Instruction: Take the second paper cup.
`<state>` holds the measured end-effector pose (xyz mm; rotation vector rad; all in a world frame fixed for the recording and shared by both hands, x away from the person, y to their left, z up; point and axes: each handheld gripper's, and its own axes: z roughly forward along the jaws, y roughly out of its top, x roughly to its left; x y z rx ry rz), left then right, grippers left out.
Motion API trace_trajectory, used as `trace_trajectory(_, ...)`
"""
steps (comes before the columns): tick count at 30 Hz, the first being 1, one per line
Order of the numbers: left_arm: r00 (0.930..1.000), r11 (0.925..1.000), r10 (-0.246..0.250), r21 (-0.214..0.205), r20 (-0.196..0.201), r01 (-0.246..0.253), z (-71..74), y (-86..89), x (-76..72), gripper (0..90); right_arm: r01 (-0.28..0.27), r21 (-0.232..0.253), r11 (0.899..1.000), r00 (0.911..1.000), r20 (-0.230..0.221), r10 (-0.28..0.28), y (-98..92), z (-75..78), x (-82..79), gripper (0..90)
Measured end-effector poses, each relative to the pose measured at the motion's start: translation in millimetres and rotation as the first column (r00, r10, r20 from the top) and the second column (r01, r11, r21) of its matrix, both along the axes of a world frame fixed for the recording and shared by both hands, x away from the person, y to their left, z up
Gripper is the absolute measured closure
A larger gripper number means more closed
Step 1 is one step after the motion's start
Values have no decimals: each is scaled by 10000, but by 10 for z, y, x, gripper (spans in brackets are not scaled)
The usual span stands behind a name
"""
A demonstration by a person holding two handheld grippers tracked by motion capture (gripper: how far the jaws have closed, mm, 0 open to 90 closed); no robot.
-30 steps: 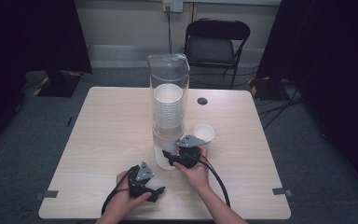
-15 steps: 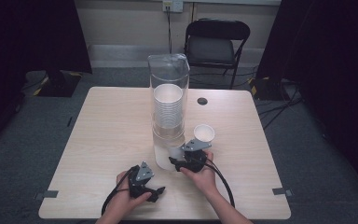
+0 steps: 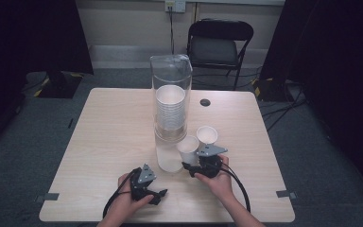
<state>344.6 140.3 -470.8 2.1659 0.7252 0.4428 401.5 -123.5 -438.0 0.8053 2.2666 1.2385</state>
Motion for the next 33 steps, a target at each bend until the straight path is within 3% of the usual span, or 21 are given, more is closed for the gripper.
trace_trajectory(8,10000,10000,-7,13,19,7,0,1,1,139,111,-156,9998,9998,-166,-114,-161,-85,-63,341)
trace_trajectory(13,10000,10000,-11,15,18,11,1,1,1,139,31,-376,9993,9998,-191,-38,-173,-89,-73,339)
trace_trajectory(30,10000,9999,66,126,25,-66,7,-1,-4,140,112,-474,9988,9987,-489,-135,-184,-209,-53,337)
trace_trajectory(33,10000,10000,61,-30,33,-61,1,-2,-4,157,49,-473,9989,9991,-430,-69,-189,-208,-58,337)
